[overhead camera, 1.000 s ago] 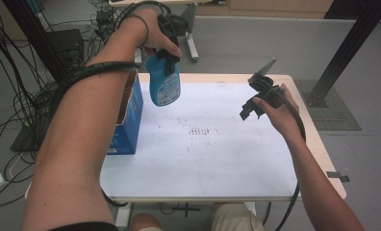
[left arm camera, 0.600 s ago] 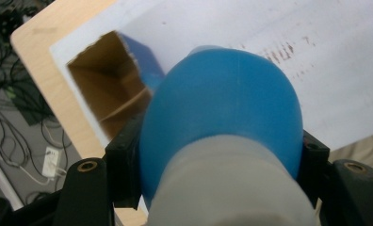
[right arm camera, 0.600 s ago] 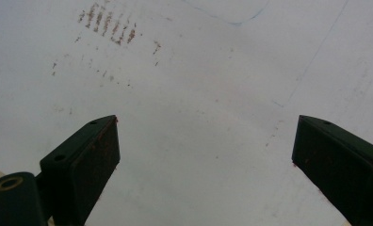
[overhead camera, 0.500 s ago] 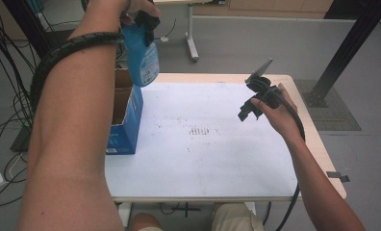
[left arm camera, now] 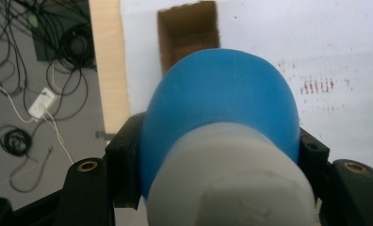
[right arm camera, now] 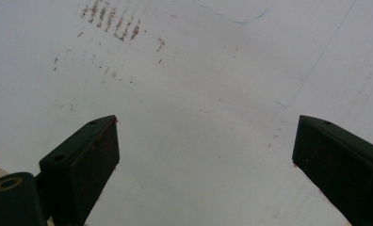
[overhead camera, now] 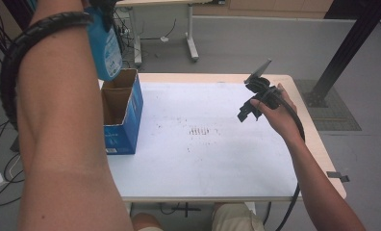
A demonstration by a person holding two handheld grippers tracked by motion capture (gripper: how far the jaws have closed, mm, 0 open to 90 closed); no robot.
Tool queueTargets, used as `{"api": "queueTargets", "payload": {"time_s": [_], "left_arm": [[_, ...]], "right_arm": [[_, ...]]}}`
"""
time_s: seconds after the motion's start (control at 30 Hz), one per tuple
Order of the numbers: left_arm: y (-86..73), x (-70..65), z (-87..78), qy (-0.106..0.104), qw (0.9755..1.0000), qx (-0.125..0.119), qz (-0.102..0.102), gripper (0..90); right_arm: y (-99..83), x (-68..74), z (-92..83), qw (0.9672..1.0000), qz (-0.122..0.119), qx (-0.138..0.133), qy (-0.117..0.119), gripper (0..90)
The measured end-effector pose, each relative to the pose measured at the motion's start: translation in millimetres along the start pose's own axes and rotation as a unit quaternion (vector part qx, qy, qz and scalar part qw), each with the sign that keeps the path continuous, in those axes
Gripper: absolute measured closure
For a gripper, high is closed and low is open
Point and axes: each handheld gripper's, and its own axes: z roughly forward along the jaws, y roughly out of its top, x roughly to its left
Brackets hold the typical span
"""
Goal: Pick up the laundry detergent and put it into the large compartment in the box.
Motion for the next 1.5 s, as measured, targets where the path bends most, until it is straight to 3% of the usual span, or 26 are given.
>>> {"api": "queueTargets", "payload": {"time_s": [0.23, 0.67, 1.5], "left_arm": [[-7.8, 14.6, -0.3, 0.004, 0.9996, 0.000, -0.028, 37.0], [-10.2, 29.6, 10.2, -0.009, 0.9987, -0.002, -0.050, 37.0], [-5.2, 40.3, 45.1, -0.018, 0.9981, 0.015, -0.057, 37.0]], "right_arm": [[0.1, 2.0, -0.7, 1.0000, 0.000, -0.002, 0.001, 8.1], [-1.3, 0.8, -1.4, 1.0000, 0.002, -0.002, 0.002, 8.1], [0.8, 2.0, 2.0, 1.0000, 0.001, 0.001, 0.002, 8.1]]}}
